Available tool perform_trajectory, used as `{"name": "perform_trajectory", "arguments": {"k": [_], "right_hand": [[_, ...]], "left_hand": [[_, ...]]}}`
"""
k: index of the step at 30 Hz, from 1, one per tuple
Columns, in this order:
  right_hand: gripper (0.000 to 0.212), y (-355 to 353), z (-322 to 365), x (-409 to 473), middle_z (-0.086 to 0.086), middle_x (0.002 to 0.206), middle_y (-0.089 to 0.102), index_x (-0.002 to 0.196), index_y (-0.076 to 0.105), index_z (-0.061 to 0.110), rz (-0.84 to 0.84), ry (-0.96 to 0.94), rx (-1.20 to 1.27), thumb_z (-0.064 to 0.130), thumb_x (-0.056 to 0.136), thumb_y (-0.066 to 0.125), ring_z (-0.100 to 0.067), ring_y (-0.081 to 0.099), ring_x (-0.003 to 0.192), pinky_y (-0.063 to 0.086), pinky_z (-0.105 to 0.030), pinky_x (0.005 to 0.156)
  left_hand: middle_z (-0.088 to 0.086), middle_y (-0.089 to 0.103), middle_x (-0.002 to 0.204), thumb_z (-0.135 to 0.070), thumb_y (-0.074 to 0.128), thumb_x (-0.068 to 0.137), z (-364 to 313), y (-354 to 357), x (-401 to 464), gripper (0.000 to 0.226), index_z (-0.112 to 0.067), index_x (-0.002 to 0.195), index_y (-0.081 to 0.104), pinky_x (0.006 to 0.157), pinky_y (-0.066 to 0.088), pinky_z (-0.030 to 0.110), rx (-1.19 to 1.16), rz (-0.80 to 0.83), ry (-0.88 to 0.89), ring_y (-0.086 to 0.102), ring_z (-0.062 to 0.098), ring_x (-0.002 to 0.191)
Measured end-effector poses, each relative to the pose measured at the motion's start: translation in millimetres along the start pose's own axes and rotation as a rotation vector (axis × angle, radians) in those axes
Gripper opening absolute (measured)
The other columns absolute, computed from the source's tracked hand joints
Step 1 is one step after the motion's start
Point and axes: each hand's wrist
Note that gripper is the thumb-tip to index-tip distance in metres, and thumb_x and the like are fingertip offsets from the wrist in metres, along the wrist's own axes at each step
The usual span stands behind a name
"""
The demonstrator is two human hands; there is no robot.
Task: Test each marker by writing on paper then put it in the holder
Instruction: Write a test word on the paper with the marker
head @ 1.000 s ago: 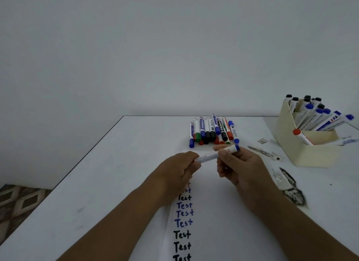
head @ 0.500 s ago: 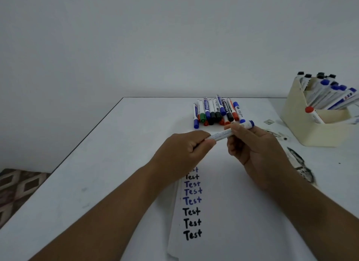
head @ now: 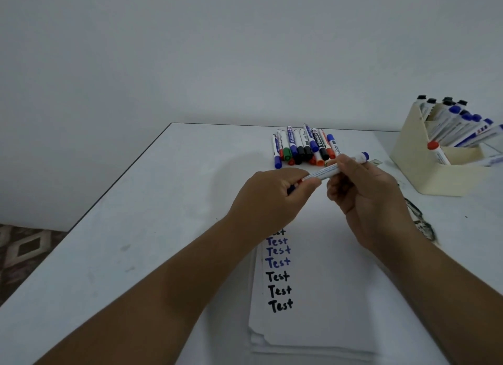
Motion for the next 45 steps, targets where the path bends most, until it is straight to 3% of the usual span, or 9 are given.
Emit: {"name": "perform_trajectory", "arguments": {"k": [10,12,14,18,24,31,37,40,45], "right_hand": [[0.024,8.7,-1.1,-5.5,-0.007,0.065,0.057,0.078,0.068,0.009,-0.094,-0.035,-0.032,0.018,0.098,0.061,-0.018,0.052,0.061,0.046,-0.033,0.063],[0.022,9.4,-1.9,-6.4,-0.007,0.066,0.059,0.08,0.068,0.008,-0.107,-0.06,-0.077,0.019,0.098,0.063,-0.019,0.053,0.062,0.047,-0.035,0.064],[0.02,10.3,-4.4,-7.4,-0.006,0.067,0.061,0.083,0.068,0.008,-0.116,-0.094,-0.147,0.021,0.098,0.064,-0.019,0.055,0.063,0.049,-0.035,0.065],[0.021,12.3,-7.5,-9.6,-0.003,0.07,0.063,0.091,0.069,0.007,-0.139,-0.145,-0.252,0.027,0.097,0.064,-0.015,0.058,0.064,0.052,-0.031,0.066],[0.019,13.8,1.5,-10.1,-0.004,0.068,0.062,0.092,0.069,0.007,-0.109,-0.136,-0.156,0.023,0.098,0.062,-0.015,0.056,0.063,0.052,-0.032,0.068],[0.025,11.4,6.3,-8.8,-0.007,0.066,0.058,0.077,0.072,0.013,-0.123,-0.086,-0.099,0.022,0.098,0.063,-0.018,0.053,0.061,0.049,-0.034,0.064],[0.024,10.2,8.9,-9.9,-0.006,0.064,0.057,0.081,0.068,0.01,-0.117,-0.088,-0.1,0.02,0.1,0.059,-0.019,0.051,0.062,0.047,-0.035,0.064],[0.024,10.7,10.1,-12.1,-0.005,0.064,0.056,0.081,0.066,0.011,-0.146,-0.098,-0.156,0.023,0.1,0.058,-0.019,0.051,0.064,0.047,-0.036,0.065],[0.021,6.0,13.6,-4.7,0.003,0.059,0.055,0.085,0.065,0.015,-0.285,-0.051,-0.156,0.029,0.099,0.059,-0.015,0.049,0.06,0.046,-0.036,0.065]], "left_hand": [[-0.009,0.045,0.055,-0.049,0.046,0.102,2.2,0.8,-0.7,0.034,-0.024,0.084,0.06,0.052,0.03,0.019,0.036,0.017,-0.039,0.045,0.011,0.051],[-0.011,0.047,0.062,-0.053,0.038,0.103,3.7,-2.4,-0.2,0.037,-0.026,0.1,0.063,0.054,0.033,0.022,0.141,0.064,-0.056,0.049,0.01,0.056],[-0.009,0.049,0.071,-0.047,0.033,0.106,5.5,-5.6,2.9,0.033,-0.024,0.097,0.055,0.06,0.033,0.025,0.231,0.154,-0.037,0.047,0.01,0.064],[0.001,0.061,0.093,-0.038,0.029,0.108,9.0,-3.1,4.4,0.033,-0.017,0.118,0.053,0.064,0.043,0.026,0.203,0.263,-0.088,0.055,0.012,0.075],[-0.009,0.051,0.082,-0.036,0.036,0.108,9.9,-5.7,2.9,0.037,-0.019,0.137,0.051,0.055,0.031,0.015,0.156,0.158,0.008,0.05,0.008,0.062],[-0.01,0.051,0.073,-0.039,0.041,0.106,1.8,2.0,-1.8,0.039,-0.018,0.133,0.06,0.053,0.029,0.015,0.138,0.05,0.082,0.046,0.005,0.053],[-0.016,0.046,0.058,-0.049,0.047,0.101,6.5,-1.4,-1.3,0.041,-0.029,0.133,0.061,0.053,0.043,0.023,0.08,0.005,0.025,0.051,0.008,0.05],[-0.008,0.048,0.058,-0.073,0.05,0.087,10.9,-4.3,-1.5,0.062,-0.037,0.138,0.052,0.052,0.042,0.028,0.058,0.049,-0.004,0.048,0.009,0.052],[0.002,0.049,0.06,-0.094,0.014,0.074,39.5,-13.3,-1.2,0.094,-0.041,0.15,0.033,0.053,0.035,0.034,-0.117,0.048,-0.004,0.045,0.009,0.055]]}}
Point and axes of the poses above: each hand's wrist, its own x-axis towards the middle knuckle, its own y-axis out of the palm, z = x × y
